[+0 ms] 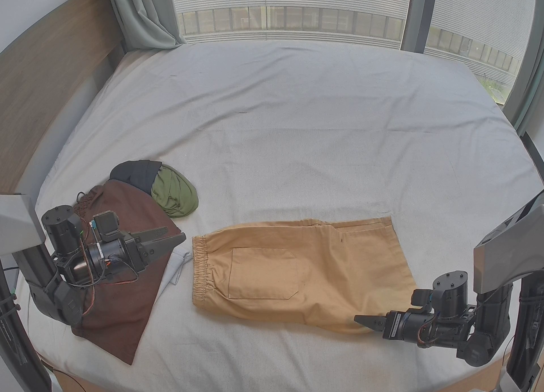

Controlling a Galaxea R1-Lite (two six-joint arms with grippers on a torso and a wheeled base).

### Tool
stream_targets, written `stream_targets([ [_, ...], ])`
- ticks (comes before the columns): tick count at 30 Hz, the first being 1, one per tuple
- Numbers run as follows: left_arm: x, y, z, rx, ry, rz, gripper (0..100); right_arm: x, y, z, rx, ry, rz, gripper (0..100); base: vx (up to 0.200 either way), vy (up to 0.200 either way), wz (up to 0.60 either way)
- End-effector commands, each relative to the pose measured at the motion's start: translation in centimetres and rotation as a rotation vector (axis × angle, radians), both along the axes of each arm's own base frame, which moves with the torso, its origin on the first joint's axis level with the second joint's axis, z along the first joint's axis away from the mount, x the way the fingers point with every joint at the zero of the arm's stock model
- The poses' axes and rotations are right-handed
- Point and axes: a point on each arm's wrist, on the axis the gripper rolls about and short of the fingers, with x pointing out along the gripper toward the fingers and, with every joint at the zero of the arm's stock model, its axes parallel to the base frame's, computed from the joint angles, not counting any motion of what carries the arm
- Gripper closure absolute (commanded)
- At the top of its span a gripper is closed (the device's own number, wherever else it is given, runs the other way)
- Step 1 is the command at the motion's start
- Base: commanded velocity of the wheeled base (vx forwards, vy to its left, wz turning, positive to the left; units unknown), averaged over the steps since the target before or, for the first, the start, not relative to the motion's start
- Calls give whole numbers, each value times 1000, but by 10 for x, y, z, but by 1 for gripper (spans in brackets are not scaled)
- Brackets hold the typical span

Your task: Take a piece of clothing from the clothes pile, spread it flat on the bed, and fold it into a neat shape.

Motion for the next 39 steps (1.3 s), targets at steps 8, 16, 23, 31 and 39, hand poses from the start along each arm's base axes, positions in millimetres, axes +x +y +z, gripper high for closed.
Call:
stream_targets([
  [8,-3,0,6,1,-19,4,0,-22,11,1,-13,44,108,0,0,0,0],
  [16,-4,0,11,-1,-36,2,0,-29,20,25,94,-26,232,0,0,0,0],
  [23,-7,0,14,-3,-37,3,0,-23,17,55,190,-151,262,0,0,0,0],
  [31,-10,-1,15,2,-46,-4,0,-8,12,72,242,-248,247,0,0,0,0],
  [39,-12,0,22,0,-69,-9,0,4,-5,74,237,-287,257,0,0,0,0],
])
